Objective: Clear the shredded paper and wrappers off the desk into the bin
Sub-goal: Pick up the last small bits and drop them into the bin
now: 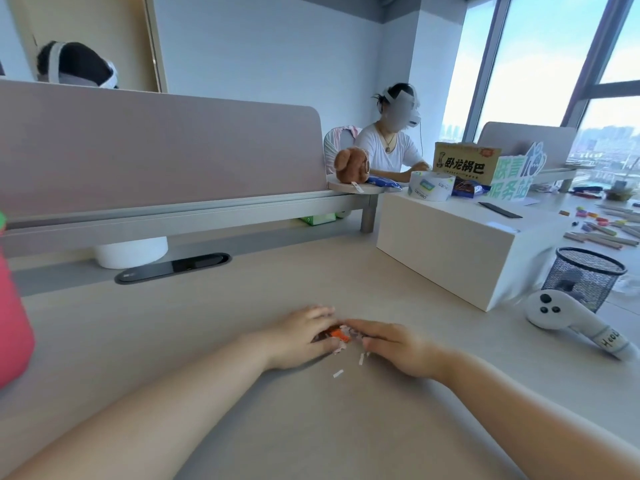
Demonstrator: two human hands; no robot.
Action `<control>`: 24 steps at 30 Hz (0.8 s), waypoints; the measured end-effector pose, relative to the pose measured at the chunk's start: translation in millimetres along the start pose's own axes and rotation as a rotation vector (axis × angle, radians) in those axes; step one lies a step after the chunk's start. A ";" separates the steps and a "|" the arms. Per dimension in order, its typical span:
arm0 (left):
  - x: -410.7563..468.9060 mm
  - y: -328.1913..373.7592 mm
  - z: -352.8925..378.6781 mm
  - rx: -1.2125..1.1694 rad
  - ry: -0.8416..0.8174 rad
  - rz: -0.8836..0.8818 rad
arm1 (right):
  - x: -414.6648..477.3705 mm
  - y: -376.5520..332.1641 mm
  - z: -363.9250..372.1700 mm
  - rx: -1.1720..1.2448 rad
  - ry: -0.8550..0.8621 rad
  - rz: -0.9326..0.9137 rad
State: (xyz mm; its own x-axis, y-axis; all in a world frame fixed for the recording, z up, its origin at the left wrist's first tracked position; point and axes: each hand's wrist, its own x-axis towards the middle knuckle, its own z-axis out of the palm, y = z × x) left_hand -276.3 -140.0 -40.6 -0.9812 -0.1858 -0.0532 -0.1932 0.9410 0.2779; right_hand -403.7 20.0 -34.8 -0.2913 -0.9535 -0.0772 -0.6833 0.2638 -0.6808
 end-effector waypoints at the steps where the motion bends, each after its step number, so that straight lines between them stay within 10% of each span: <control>1: -7.6 -1.4 -0.4 -0.035 0.008 0.012 | -4.3 -1.7 1.1 0.069 0.000 0.010; 4: -32.7 -7.0 -6.8 -0.096 0.037 0.043 | -15.0 -3.7 1.5 0.141 0.097 0.056; 9: -42.8 -6.1 -5.7 0.054 0.047 -0.058 | -12.1 -16.0 14.6 -0.534 0.151 0.022; 24: -33.2 5.2 8.5 0.147 0.331 -0.243 | 28.9 -31.9 29.8 -0.609 0.217 -0.125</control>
State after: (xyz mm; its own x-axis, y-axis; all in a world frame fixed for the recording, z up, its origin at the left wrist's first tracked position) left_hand -244.7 -126.5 -45.6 -0.8583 -0.4649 0.2172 -0.4399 0.8846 0.1549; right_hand -370.4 -20.3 -37.1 -0.2697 -0.9483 0.1673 -0.9590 0.2488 -0.1358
